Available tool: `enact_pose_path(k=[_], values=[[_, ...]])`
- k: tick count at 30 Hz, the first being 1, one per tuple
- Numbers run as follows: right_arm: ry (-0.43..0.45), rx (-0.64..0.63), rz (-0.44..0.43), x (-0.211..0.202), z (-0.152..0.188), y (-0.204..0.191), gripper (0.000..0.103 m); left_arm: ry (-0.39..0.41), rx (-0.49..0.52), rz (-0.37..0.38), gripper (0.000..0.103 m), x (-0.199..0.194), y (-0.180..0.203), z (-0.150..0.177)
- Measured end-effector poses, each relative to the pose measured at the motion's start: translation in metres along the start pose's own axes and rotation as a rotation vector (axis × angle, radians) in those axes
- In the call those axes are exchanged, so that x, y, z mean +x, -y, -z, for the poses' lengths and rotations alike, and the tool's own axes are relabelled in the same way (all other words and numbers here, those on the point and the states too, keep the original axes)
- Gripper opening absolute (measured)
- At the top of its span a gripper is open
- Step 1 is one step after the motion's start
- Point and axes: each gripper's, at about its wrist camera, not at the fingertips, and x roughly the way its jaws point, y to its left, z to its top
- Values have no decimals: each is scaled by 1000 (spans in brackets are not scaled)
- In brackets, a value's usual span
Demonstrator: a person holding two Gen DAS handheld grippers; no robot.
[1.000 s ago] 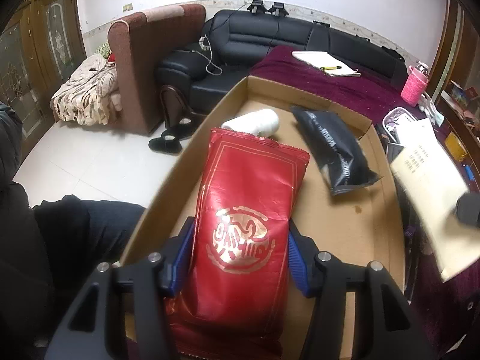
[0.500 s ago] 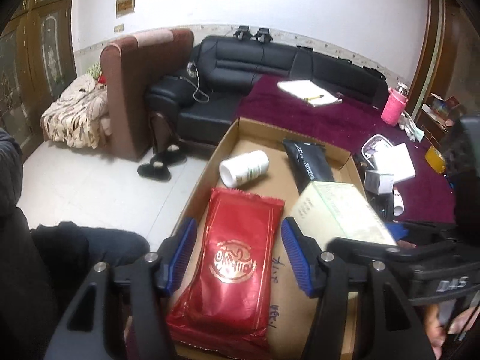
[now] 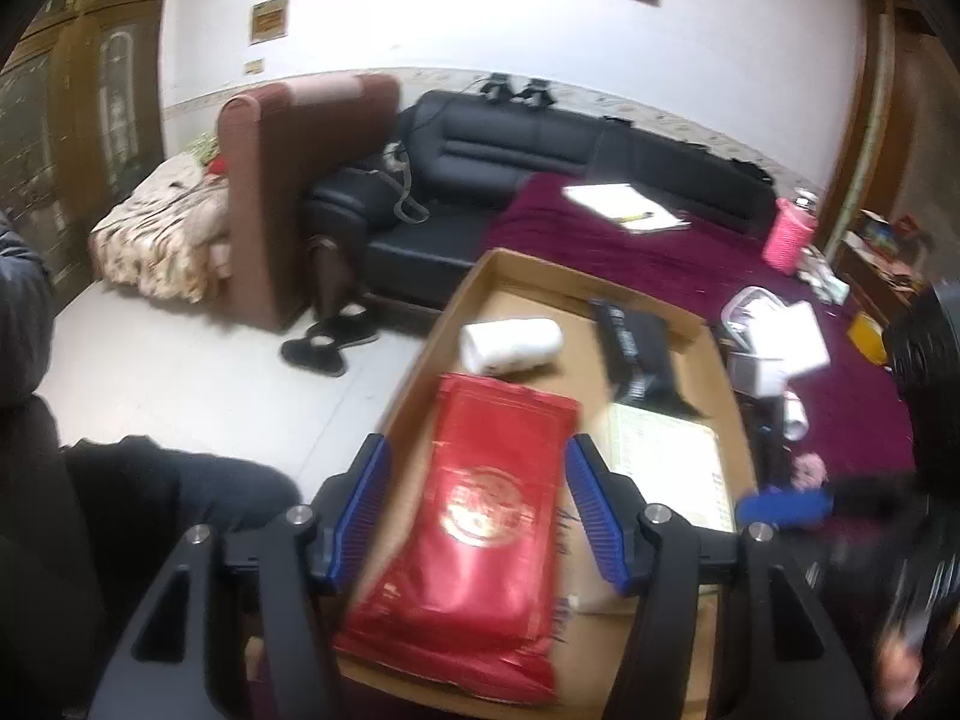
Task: Organize objects
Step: 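Place the red bag and instruction sheet into the box with both grippers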
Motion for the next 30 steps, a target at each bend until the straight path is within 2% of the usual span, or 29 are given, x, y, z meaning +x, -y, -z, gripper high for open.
enact_pose_path(k=[3,5,7,9,12,13,15,19,22,24,28,30], values=[[63,59,32,-25,-4,21,94,64,67,21,62,-6,21,13],[97,96,-2,-42,-4,37,94,126,127,46,62,-10,39,21],[138,126,8,-59,-4,51,94,191,205,68,62,-11,59,29],[171,148,11,-72,-4,62,94,238,322,43,62,-7,79,35],[217,186,23,-91,-4,81,94,235,455,-125,61,5,103,36],[231,204,32,-98,-3,89,94,260,454,-132,61,3,106,34],[250,240,32,-110,0,102,94,309,428,-94,61,-1,108,30],[287,298,32,-130,14,130,94,218,446,-135,60,20,122,23],[312,330,26,-142,23,144,94,219,499,-122,60,24,144,25],[329,350,24,-150,29,151,94,198,559,-82,60,30,168,28],[351,379,-2,-162,34,165,94,140,762,-143,60,55,220,50],[367,387,-5,-168,37,170,94,148,747,-104,58,54,237,48]])
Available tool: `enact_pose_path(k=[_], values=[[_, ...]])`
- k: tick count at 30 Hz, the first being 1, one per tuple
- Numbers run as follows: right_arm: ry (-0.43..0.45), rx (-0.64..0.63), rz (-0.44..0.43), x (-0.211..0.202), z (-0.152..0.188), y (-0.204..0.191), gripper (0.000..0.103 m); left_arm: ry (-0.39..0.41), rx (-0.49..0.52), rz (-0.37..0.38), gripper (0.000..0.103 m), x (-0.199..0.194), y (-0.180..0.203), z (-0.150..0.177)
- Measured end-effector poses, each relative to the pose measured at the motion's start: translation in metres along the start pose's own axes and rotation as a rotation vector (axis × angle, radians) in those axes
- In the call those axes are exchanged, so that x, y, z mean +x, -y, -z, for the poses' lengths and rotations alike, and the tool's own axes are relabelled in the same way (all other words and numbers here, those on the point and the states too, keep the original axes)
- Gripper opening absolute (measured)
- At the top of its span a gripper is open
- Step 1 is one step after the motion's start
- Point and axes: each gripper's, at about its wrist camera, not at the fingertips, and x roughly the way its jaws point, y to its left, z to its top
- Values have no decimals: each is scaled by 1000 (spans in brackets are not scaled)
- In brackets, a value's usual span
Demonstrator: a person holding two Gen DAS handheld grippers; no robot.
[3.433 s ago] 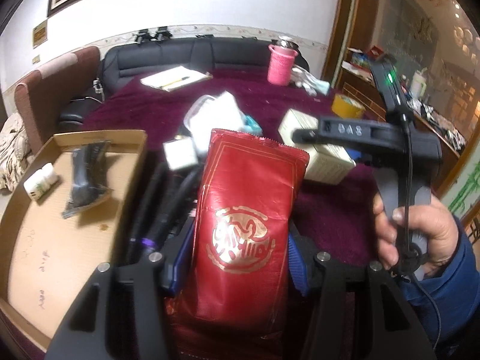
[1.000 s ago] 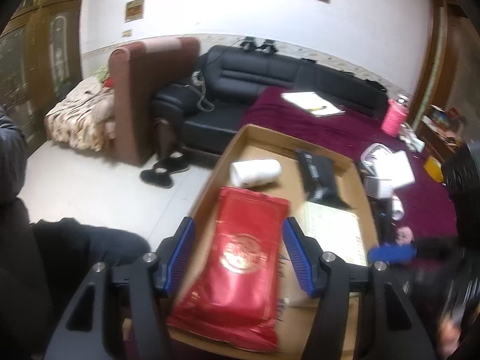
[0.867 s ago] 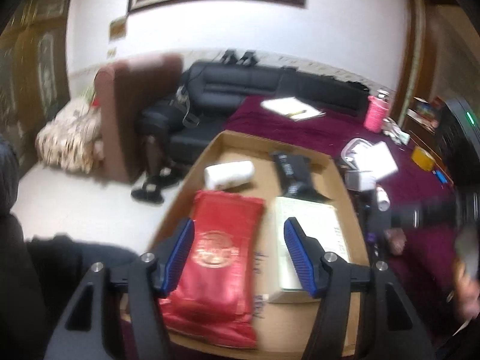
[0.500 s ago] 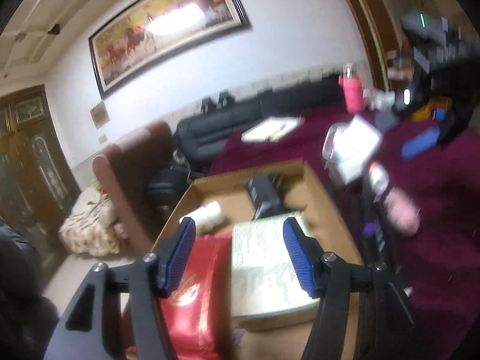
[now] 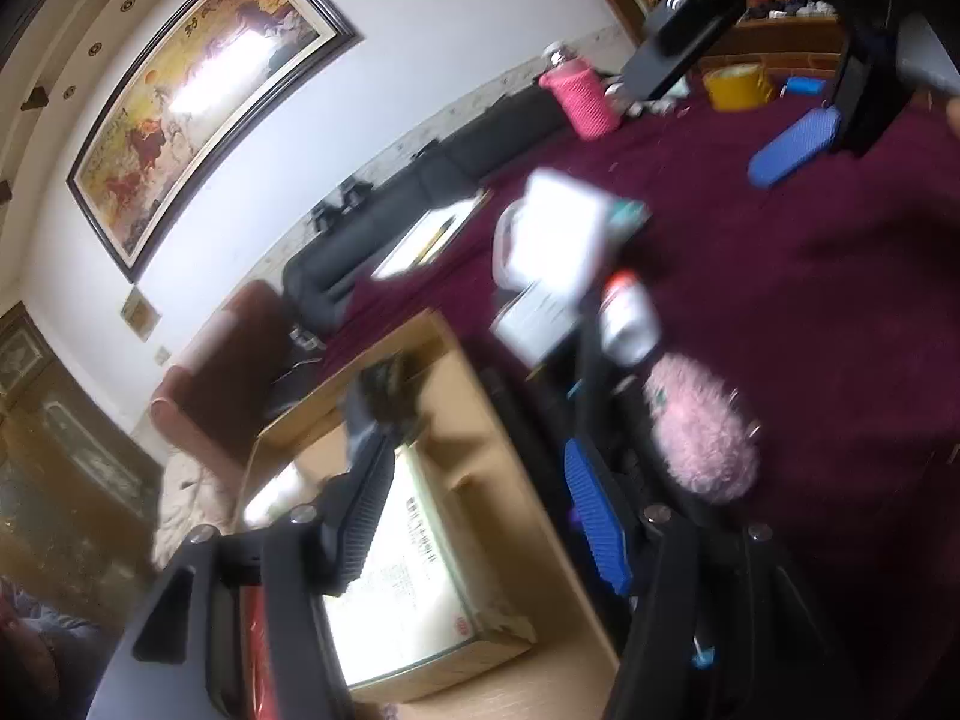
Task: Organize objects
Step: 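Place the red bag and instruction sheet into the box with both grippers, then grasp a black marker with the left gripper while the right gripper grasps the pink pom-pom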
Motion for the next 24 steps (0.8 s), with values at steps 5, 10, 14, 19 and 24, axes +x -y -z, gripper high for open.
enact_pose_path(k=[5,10,14,19,24], values=[[28,37,4,-9,-10,15,94,0,-209,156,58,-1,11,-25],[33,50,25,-13,-12,25,94,-73,-323,78,58,3,-14,-11],[28,51,36,-12,-13,30,94,-150,-412,-12,54,2,-53,21],[-23,27,58,1,-8,28,94,-135,-411,-32,54,-20,-59,29],[-70,-84,87,5,7,14,94,-107,-423,60,55,-29,-56,23]])
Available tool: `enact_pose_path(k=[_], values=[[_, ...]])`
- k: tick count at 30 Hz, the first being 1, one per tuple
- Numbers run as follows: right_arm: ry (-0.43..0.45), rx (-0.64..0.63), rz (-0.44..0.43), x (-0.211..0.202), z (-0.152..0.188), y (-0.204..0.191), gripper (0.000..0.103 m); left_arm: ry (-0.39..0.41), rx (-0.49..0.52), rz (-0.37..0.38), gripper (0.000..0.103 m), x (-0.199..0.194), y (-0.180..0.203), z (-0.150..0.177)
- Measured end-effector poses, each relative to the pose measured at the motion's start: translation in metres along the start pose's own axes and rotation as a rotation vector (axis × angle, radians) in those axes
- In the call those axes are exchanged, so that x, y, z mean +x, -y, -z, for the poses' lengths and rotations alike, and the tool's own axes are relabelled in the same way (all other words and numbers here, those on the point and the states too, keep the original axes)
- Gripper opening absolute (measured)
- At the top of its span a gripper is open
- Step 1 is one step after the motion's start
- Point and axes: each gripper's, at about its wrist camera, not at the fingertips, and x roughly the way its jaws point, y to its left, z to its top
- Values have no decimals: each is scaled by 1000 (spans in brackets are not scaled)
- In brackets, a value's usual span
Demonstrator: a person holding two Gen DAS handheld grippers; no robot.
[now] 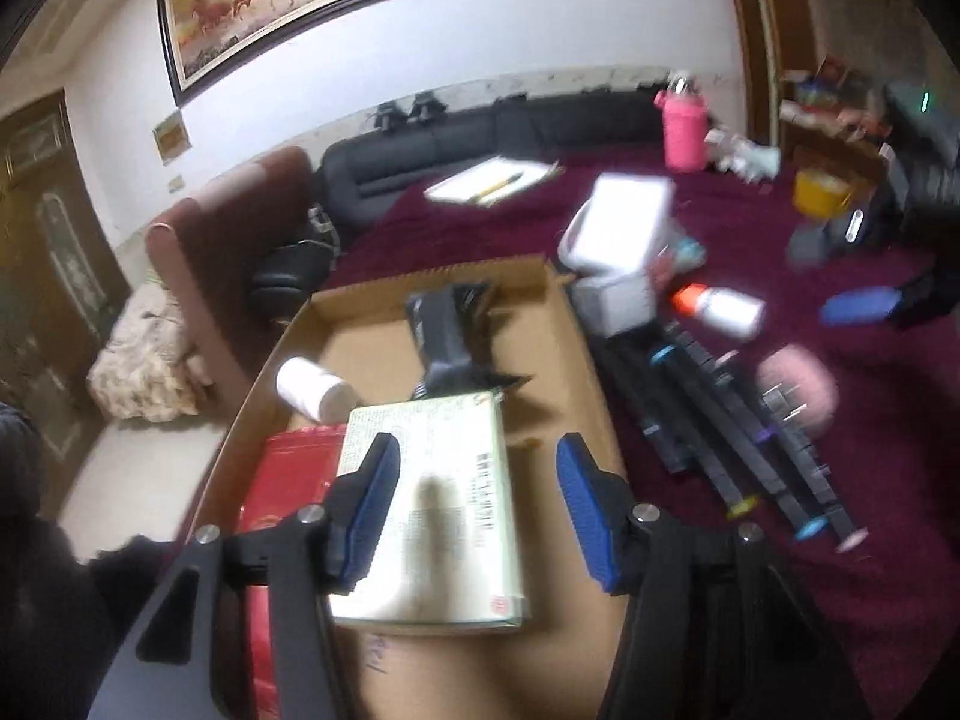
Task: Organize objects
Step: 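Grasp a black marker with the left gripper while the right gripper grasps the pink pom-pom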
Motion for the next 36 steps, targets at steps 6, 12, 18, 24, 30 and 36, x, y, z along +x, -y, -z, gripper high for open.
enact_pose_path(k=[6,12,18,24,30,36], values=[[-58,-160,64,16,24,-15,77,50,-49,150,71,-25,4,-8],[-127,-199,136,43,32,-11,33,-39,-88,270,72,-16,24,-7],[7,-156,128,4,20,8,31,-88,-60,353,72,-8,58,-14],[52,-83,82,-6,15,30,31,-203,-14,412,49,15,110,-20],[86,-78,50,-19,16,28,31,-345,-54,408,31,43,127,-11],[105,-75,23,-26,16,24,31,-369,-9,335,23,57,141,-14]])
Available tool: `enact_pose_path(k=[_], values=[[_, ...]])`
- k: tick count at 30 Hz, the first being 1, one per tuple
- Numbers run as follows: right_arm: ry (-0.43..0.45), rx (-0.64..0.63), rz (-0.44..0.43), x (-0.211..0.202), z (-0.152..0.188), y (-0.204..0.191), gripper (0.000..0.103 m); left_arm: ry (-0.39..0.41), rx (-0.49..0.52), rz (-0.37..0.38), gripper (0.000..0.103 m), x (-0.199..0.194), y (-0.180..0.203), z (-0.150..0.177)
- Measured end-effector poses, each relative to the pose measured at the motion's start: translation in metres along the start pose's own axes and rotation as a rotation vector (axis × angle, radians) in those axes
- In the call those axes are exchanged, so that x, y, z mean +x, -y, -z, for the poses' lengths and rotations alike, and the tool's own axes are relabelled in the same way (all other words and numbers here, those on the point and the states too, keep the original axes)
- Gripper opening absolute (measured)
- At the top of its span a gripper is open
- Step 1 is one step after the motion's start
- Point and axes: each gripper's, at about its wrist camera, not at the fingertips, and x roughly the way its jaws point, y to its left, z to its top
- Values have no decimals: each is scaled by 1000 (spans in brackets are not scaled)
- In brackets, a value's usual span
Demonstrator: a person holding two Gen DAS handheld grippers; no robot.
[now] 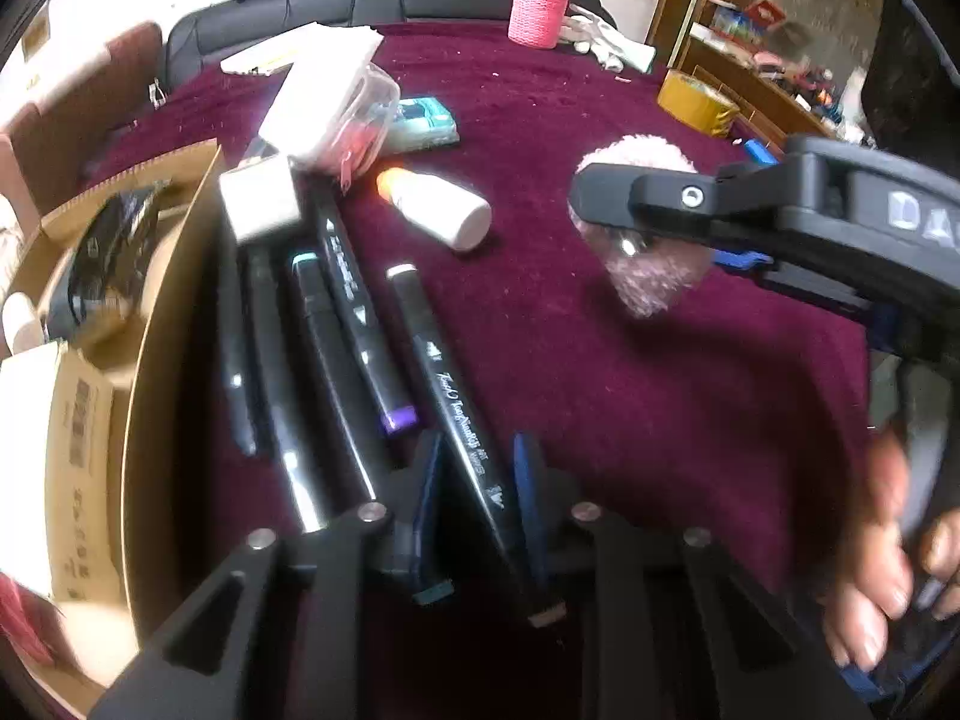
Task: Organize objects
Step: 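Grasp a black marker with the left gripper while the right gripper grasps the pink pom-pom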
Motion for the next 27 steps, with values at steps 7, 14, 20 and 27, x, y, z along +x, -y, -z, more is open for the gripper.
enact_pose_path(k=[7,14,20,27], values=[[12,22,4,-1,-1,5,31,40,20,-44,14,6,6,-8],[15,39,24,2,-2,11,31,70,-19,53,14,-4,-1,1],[7,45,36,5,-2,14,31,111,-21,51,14,-15,-5,2],[-2,34,34,7,-1,12,31,147,-25,39,14,-25,-7,3]])
